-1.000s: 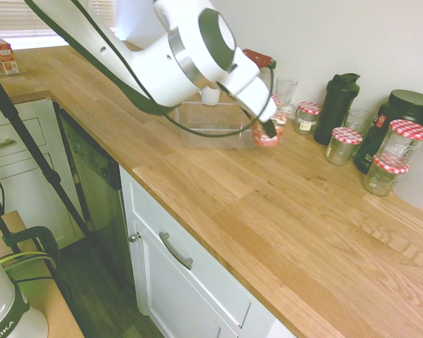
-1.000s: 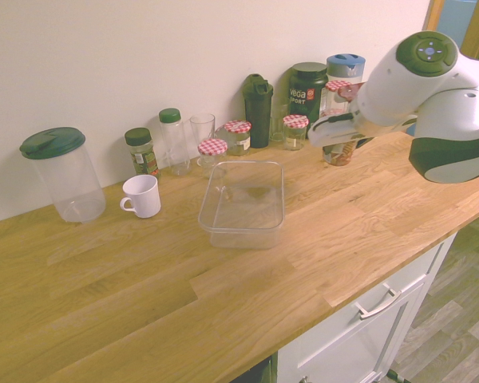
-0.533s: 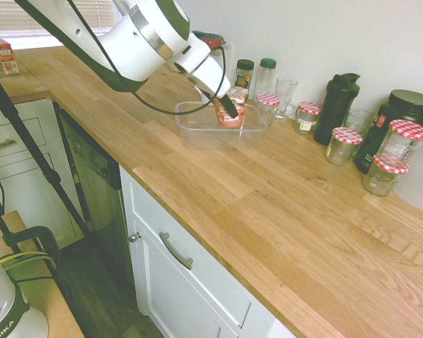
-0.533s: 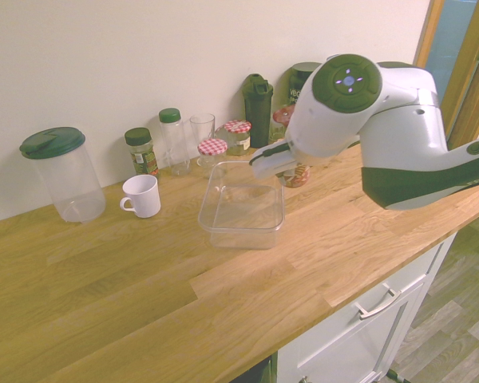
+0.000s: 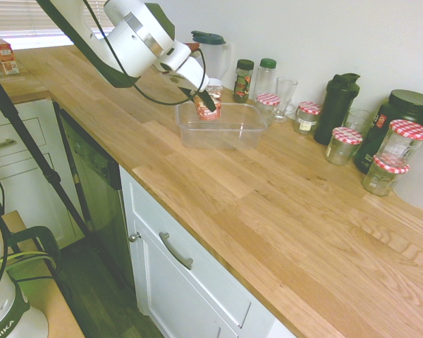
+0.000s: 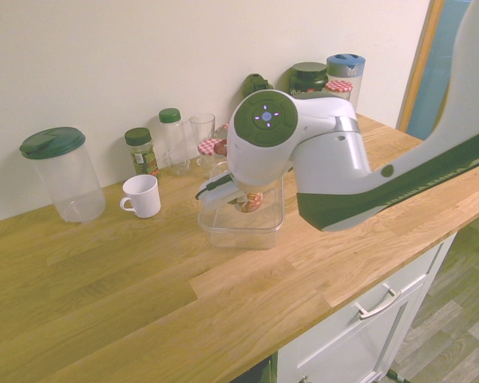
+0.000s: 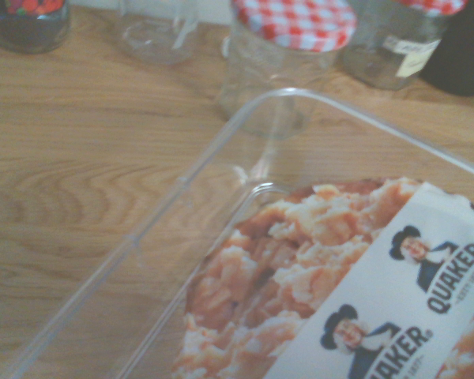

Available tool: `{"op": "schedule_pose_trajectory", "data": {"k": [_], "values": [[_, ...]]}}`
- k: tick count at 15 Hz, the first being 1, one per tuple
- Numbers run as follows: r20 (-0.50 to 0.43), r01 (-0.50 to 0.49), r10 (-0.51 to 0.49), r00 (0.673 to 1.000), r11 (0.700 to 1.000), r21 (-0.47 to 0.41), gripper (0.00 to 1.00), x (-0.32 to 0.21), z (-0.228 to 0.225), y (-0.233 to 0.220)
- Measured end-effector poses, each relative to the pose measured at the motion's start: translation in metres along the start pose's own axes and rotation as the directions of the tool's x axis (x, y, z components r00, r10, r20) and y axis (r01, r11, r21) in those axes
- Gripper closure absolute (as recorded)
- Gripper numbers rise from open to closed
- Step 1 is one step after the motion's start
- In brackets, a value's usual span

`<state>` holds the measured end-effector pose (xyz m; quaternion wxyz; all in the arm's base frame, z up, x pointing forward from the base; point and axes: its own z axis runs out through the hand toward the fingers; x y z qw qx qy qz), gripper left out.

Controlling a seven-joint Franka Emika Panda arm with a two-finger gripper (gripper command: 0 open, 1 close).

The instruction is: Put the cereal into the container

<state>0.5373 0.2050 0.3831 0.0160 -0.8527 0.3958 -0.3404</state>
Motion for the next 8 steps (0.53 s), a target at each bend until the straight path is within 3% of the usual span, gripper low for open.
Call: {"op": "schedule_pose_trajectory", "data": {"k": [4, 8], "values": [[0.172, 0.007, -0.002, 0.985, 1.0, -0.028, 1.0, 0.005, 0.019, -0.003], [0.22, -0.009, 0.02, 0.975, 0.999, -0.052, 1.0, 0.021, 0.026, 0.005]]}}
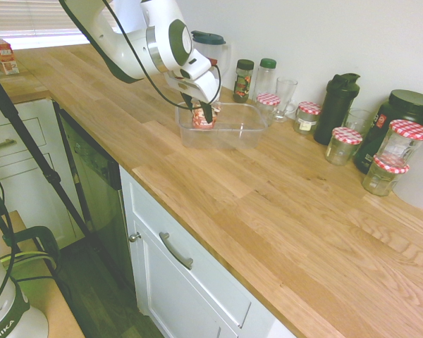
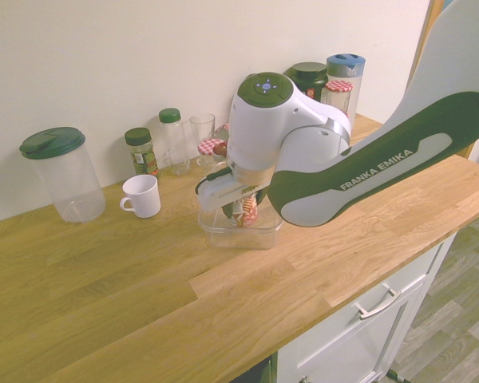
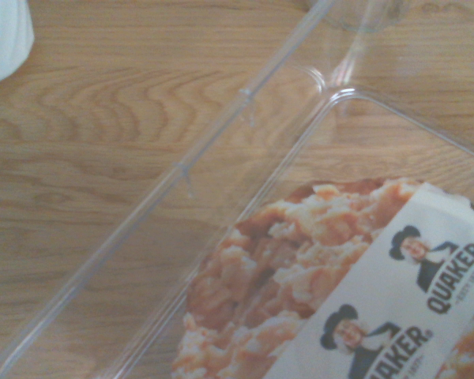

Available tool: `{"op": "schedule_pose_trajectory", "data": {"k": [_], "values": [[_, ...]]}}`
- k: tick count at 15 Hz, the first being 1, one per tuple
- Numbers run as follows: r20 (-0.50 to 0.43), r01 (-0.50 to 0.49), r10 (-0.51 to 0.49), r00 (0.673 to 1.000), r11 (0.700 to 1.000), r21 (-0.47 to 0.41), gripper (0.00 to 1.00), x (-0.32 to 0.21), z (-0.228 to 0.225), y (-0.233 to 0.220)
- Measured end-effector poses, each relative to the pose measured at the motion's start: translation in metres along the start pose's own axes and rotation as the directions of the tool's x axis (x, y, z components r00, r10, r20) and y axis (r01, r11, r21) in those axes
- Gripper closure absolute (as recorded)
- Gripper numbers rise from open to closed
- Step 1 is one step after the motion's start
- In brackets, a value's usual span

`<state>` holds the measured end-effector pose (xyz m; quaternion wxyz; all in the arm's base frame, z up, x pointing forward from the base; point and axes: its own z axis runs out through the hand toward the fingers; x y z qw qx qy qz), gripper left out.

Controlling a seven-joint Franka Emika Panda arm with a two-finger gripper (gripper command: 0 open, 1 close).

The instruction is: Put the cereal into the container

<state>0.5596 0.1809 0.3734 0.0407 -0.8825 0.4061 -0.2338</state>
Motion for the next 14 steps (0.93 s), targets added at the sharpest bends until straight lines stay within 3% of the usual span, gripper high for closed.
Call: {"op": "schedule_pose_trajectory", "data": {"k": [6, 7, 14], "values": [[0.018, -0.018, 0.019, 1.0, 0.999, -0.047, 1.0, 0.02, 0.025, 0.016], [0.021, -0.021, 0.022, 1.0, 0.999, -0.045, 0.0, 0.021, 0.025, 0.015], [0.048, -0.003, 0.006, 0.999, 0.998, -0.063, 0.0, 0.017, 0.024, 0.012]]}}
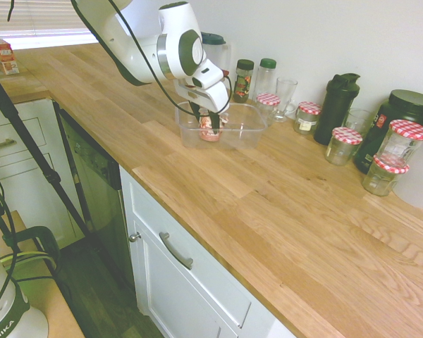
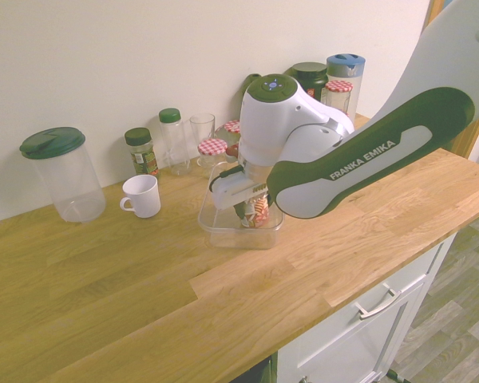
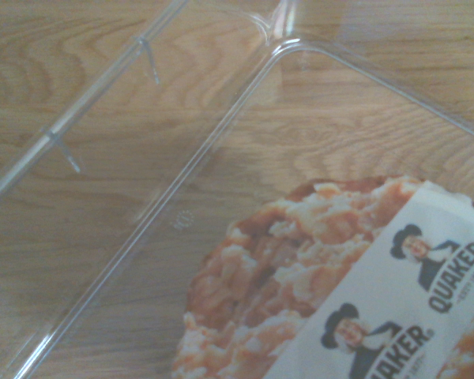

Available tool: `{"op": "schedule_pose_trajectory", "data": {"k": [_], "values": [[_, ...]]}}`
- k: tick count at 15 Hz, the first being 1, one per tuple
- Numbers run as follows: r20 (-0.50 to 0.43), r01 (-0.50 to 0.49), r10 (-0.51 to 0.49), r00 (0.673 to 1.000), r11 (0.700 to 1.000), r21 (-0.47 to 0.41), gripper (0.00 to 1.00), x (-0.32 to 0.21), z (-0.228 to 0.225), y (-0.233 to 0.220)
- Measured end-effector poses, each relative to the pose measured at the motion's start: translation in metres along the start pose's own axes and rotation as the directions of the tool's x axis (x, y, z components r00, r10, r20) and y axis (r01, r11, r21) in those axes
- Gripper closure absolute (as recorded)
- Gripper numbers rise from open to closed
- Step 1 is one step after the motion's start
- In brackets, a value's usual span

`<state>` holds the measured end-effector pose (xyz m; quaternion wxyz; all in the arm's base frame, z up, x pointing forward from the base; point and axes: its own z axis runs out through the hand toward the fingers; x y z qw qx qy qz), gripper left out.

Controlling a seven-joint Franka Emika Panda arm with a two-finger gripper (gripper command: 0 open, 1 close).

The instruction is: Put the cereal into the container

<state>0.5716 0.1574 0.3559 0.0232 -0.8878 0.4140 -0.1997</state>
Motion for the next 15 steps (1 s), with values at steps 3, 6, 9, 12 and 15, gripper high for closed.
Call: {"op": "schedule_pose_trajectory", "data": {"k": [3, 6, 9, 12, 15], "values": [[0.01, 0.002, -0.002, 1.0, 1.0, -0.024, 0.0, -0.003, 0.009, 0.003], [0.052, -0.026, 0.028, 0.998, 0.999, -0.032, 0.0, -0.017, 0.006, 0.004], [0.086, -0.033, 0.035, 0.996, 0.999, -0.03, 0.0, -0.044, -0.019, 0.015], [0.076, -0.013, 0.013, 0.997, 1.0, 0.001, 0.0, -0.067, -0.052, 0.03], [0.051, 0.005, -0.008, 0.999, 0.997, 0.075, 0.0, -0.08, -0.081, 0.037]]}}
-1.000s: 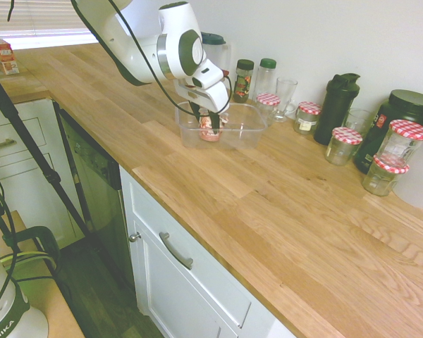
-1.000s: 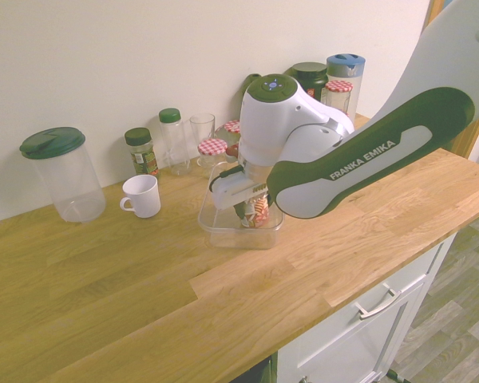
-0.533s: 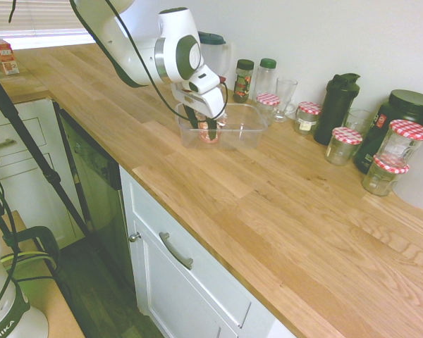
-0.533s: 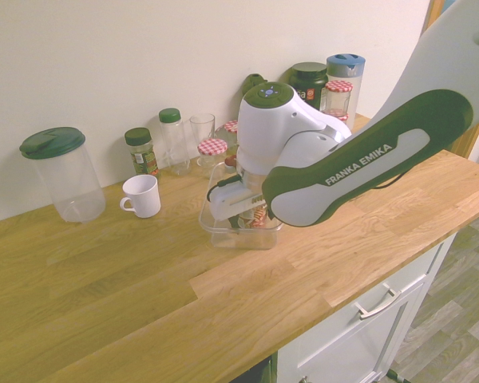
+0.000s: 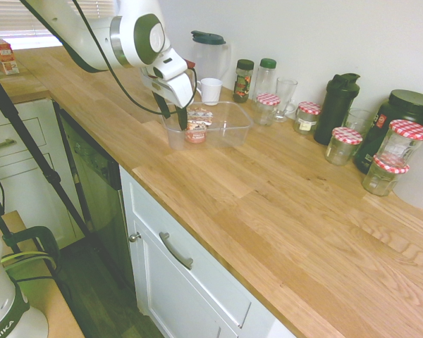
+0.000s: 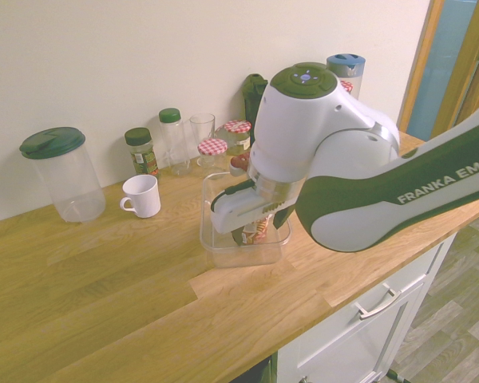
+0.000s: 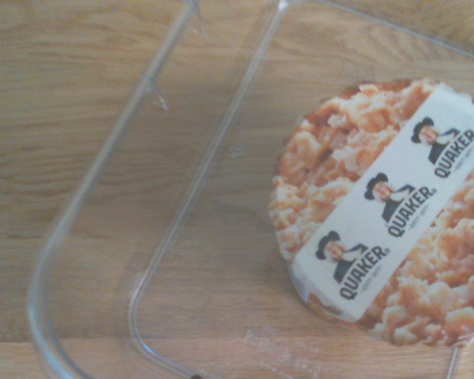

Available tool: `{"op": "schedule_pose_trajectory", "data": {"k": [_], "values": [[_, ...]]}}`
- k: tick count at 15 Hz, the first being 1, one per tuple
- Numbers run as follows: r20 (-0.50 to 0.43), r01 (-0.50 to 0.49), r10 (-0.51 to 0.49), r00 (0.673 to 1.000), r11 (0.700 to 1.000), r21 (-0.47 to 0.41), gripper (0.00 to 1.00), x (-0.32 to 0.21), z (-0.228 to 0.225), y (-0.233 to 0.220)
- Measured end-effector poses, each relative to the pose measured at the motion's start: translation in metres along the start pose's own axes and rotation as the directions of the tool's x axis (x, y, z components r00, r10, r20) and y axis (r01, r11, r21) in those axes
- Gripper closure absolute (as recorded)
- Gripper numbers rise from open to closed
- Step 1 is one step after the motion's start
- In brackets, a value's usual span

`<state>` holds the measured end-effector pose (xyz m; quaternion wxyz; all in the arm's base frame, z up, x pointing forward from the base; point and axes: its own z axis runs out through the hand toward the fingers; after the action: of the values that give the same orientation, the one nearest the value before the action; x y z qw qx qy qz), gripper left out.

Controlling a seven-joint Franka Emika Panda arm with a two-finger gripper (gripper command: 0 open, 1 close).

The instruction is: Put the cereal into the container

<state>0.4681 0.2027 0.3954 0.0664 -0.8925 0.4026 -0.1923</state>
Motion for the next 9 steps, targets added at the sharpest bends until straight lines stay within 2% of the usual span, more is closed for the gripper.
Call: {"op": "schedule_pose_trajectory", "data": {"k": [9], "values": [[-0.05, 0.074, -0.067, 0.996, 0.987, 0.141, 0.0, -0.017, -0.025, 0.025]]}}
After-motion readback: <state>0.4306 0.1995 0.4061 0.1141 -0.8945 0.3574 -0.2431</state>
